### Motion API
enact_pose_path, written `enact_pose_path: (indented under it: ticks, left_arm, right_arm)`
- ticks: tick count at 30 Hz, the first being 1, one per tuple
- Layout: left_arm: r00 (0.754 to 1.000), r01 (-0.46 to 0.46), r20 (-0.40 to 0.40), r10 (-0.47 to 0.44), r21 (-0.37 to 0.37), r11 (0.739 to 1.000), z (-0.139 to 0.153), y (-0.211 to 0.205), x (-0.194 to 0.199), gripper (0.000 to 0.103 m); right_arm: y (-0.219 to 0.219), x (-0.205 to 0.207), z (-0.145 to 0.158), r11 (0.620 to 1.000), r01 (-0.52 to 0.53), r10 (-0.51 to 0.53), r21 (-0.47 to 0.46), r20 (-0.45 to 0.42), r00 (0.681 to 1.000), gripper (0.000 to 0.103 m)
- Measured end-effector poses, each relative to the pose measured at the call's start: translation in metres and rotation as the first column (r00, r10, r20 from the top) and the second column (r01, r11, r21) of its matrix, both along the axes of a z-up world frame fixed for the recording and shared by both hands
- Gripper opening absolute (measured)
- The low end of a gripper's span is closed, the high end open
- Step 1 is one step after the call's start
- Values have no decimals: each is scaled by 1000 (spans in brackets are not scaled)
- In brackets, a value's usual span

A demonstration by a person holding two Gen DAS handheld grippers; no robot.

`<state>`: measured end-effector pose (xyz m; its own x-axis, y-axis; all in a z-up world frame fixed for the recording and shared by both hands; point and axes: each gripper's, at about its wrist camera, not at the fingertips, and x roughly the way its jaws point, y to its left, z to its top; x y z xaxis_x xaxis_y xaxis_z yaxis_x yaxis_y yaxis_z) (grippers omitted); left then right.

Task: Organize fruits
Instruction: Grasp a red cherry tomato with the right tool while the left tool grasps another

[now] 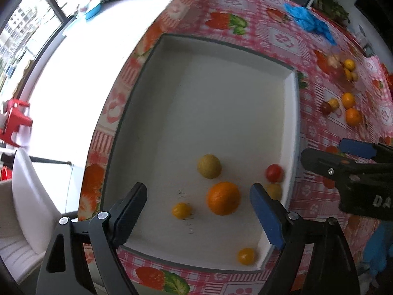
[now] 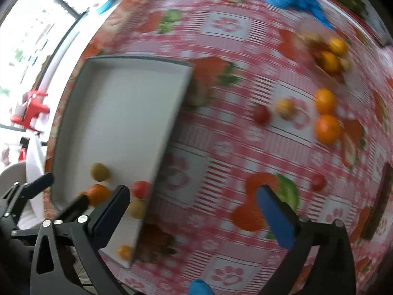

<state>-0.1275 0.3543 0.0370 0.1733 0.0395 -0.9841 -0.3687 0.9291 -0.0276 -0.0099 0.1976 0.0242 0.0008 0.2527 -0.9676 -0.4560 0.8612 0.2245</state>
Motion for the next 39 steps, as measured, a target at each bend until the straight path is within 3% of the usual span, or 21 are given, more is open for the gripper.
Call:
enact_pose_path:
  ticks: [10, 18, 23, 28, 32, 35, 37, 39]
  left_arm:
    - [993, 113, 18, -113, -19, 993, 13, -47, 29, 87]
    - [984, 181, 6, -181, -31, 983, 14, -79, 46, 87]
    - [978, 211, -1, -211, -30, 977, 13, -92, 56, 87]
    - [973, 232, -5, -232, -29, 972, 13, -102, 65, 87]
    - [970, 243, -4, -243, -20, 970, 16, -106, 72, 87]
    - [968, 250, -1, -250, -11, 968, 18, -109, 77, 87]
    - [967, 254, 0, -254, -9, 967, 18, -110, 82, 87]
    - [966, 259, 3, -259, -5, 966, 19, -113, 87, 87]
  right_arm:
    - [-91, 19, -42, 975, 187, -196, -123, -69, 978, 103]
    - [-141, 34, -60, 952, 260, -276, -161, -83, 958, 103]
    - [-158, 46, -59, 947, 280, -293, -156, -60, 954, 103]
    - [-140, 66, -52, 958, 253, -258, -133, -27, 966, 101]
    - [-122, 77, -51, 964, 228, -231, -137, -2, 973, 85]
    - [-111, 82, -48, 966, 206, -202, -157, 38, 979, 66]
    - [-108, 85, -44, 968, 189, -183, -166, 55, 982, 40]
    - [-108, 86, -41, 970, 182, -175, -160, 55, 983, 24]
